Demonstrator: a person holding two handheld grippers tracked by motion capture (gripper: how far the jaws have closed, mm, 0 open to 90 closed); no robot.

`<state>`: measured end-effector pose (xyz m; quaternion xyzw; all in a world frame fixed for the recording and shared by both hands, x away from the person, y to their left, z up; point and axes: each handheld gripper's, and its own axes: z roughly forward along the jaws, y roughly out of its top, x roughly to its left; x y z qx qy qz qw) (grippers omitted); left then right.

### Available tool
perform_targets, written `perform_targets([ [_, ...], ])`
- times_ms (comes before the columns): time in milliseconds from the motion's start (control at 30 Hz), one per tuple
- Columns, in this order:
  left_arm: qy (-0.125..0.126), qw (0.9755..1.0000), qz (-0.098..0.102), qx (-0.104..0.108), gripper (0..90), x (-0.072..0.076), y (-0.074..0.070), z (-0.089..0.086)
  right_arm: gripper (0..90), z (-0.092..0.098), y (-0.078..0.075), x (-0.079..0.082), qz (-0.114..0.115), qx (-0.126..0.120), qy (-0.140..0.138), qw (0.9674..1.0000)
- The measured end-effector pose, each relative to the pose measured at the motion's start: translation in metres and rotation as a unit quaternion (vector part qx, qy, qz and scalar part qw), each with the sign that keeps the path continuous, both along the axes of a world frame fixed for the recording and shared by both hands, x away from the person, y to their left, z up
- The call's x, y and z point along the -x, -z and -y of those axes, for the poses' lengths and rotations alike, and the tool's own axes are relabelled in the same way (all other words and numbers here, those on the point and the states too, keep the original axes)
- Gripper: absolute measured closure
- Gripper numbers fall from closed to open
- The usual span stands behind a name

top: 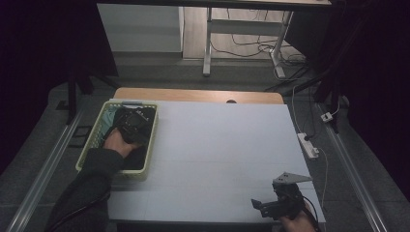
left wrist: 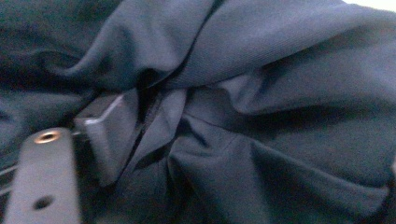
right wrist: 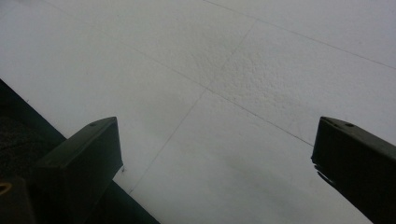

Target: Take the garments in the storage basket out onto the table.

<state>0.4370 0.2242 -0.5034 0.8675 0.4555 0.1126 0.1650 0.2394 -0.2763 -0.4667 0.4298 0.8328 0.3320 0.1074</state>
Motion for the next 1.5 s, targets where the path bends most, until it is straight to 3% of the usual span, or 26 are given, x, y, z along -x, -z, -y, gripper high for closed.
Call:
perform_targets([
  [133,-0.002,0.9999,-0.006,0.013,53.0,0.001,-0.006,-0.001,1.5,0.001,0.000,0.000,-0.001,-0.001,-0.001,1.0000],
  [167,0.000,0.9993,-0.011,0.035,62.7,0.001,-0.008,-0.003,1.5,0.001,0.000,0.000,-0.001,-0.001,-0.001,1.0000],
  [200,-0.010,0.9989,-0.015,0.043,71.5,0.001,-0.009,-0.005,1.5,0.000,0.000,0.000,0.000,-0.001,-0.002,1.0000],
  [233,-0.017,0.9985,-0.018,0.050,73.1,0.002,-0.009,-0.006,1.5,0.000,0.000,0.000,0.001,-0.001,-0.001,1.0000],
  [333,-0.018,0.9980,-0.016,0.059,75.1,0.003,-0.013,-0.009,1.5,0.000,0.000,0.000,0.000,0.000,-0.001,1.0000],
  [467,-0.025,0.9929,-0.010,0.116,75.5,0.005,-0.027,-0.021,1.5,0.000,0.000,-0.001,-0.003,-0.002,0.001,1.0000],
  [533,-0.025,0.9917,-0.005,0.126,75.6,0.007,-0.036,-0.025,1.5,0.000,0.000,-0.001,-0.004,-0.002,0.001,1.0000],
  [800,-0.013,0.9885,0.037,0.146,75.5,0.020,-0.067,-0.031,1.6,0.000,0.000,-0.001,-0.004,-0.001,0.001,1.0000],
  [900,-0.013,0.9862,0.039,0.160,75.5,0.024,-0.079,-0.032,1.6,0.000,0.000,-0.001,-0.004,-0.001,0.001,1.0000],
  [1133,0.000,0.9861,0.063,0.154,75.4,0.034,-0.108,-0.031,1.6,0.000,0.000,-0.001,-0.004,-0.001,0.002,1.0000],
  [1500,0.021,0.9784,0.089,0.185,75.4,0.042,-0.147,-0.028,1.6,0.000,0.000,-0.001,-0.004,-0.004,0.004,1.0000],
])
